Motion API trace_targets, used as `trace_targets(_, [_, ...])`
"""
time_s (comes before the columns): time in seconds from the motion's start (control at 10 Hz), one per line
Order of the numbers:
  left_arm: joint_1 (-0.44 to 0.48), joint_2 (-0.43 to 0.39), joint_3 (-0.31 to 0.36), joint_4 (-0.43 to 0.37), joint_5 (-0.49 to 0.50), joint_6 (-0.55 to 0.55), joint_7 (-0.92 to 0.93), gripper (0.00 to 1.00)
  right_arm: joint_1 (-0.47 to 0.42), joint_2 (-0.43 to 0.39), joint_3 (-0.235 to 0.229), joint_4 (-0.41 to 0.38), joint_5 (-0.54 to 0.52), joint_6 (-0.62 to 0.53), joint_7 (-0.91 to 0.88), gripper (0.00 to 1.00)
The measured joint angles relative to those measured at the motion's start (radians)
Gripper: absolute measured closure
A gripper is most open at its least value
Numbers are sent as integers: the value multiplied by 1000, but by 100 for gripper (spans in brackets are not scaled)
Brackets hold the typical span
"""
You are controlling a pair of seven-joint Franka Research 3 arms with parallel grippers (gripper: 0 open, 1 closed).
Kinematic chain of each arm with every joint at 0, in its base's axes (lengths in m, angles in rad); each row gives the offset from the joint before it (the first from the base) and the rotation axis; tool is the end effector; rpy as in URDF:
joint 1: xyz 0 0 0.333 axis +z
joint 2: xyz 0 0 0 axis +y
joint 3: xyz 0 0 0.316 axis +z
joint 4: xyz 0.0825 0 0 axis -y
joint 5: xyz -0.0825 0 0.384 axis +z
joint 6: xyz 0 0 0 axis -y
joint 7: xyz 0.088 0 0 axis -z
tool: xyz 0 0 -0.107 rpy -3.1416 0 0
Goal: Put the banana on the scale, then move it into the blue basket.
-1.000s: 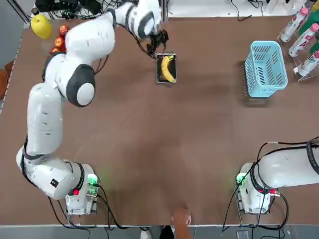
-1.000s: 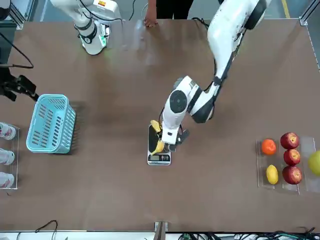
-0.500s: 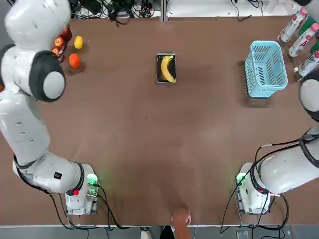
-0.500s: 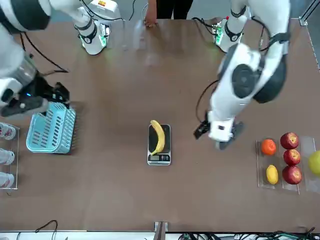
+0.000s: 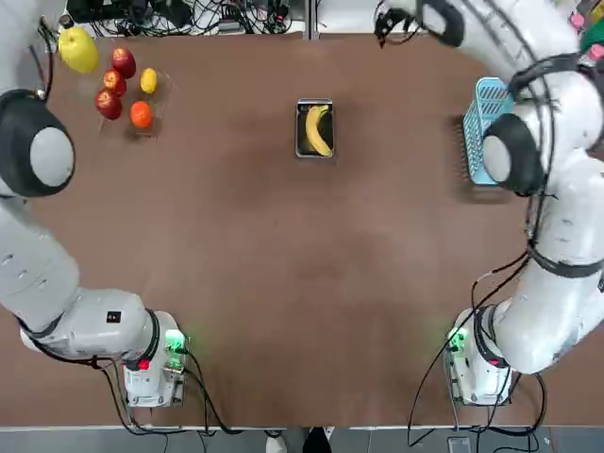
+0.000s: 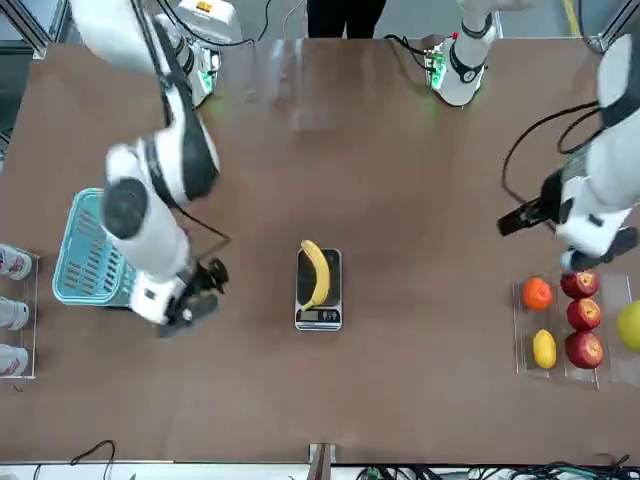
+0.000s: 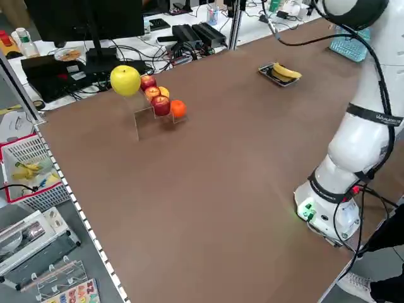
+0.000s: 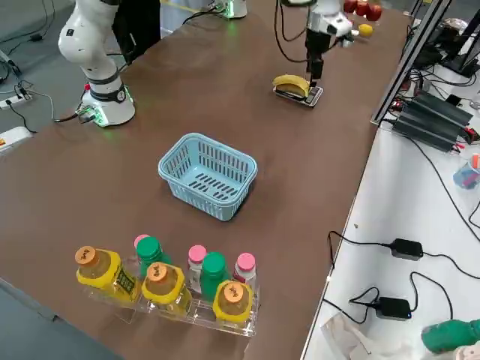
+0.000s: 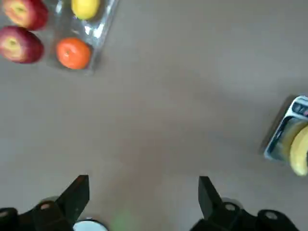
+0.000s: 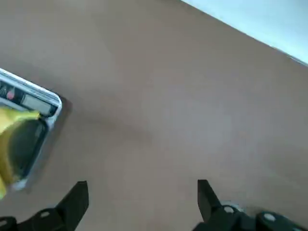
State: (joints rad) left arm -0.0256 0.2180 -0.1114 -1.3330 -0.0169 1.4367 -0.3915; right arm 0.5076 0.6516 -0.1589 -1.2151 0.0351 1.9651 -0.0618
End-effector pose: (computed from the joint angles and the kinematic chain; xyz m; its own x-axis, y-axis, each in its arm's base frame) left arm 0.6012 -0.0769 0.5982 0.9608 0.2502 -0.1197 0.2514 -0.9679 -0.0051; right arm 0.6893 0.2862 0.4074 0.9004 0.4232 0.1008 0.4181 -0.9058 0.0688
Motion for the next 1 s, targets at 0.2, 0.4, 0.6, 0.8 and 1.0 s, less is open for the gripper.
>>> trace_targets(0.2, [-36, -139, 98, -112, -1, -6, 182, 0, 107, 99, 2, 23, 0, 118, 84, 0])
trace_targets(0.4, [-45, -175, 150, -141, -1, 25, 398, 0, 227, 162, 1, 31, 1, 240, 241, 0])
trace_targets(0.6, [-45, -174, 168, -140, -1, 33, 453, 0, 321, 190, -1, 32, 2, 274, 349, 0])
trace_targets(0.8, [-52, -173, 168, -140, -1, 34, 453, 0, 355, 207, -2, 27, 2, 274, 386, 0])
trace_targets(1.0, [-52, -173, 168, -137, -1, 34, 450, 0, 356, 231, -4, -8, 2, 341, 387, 0])
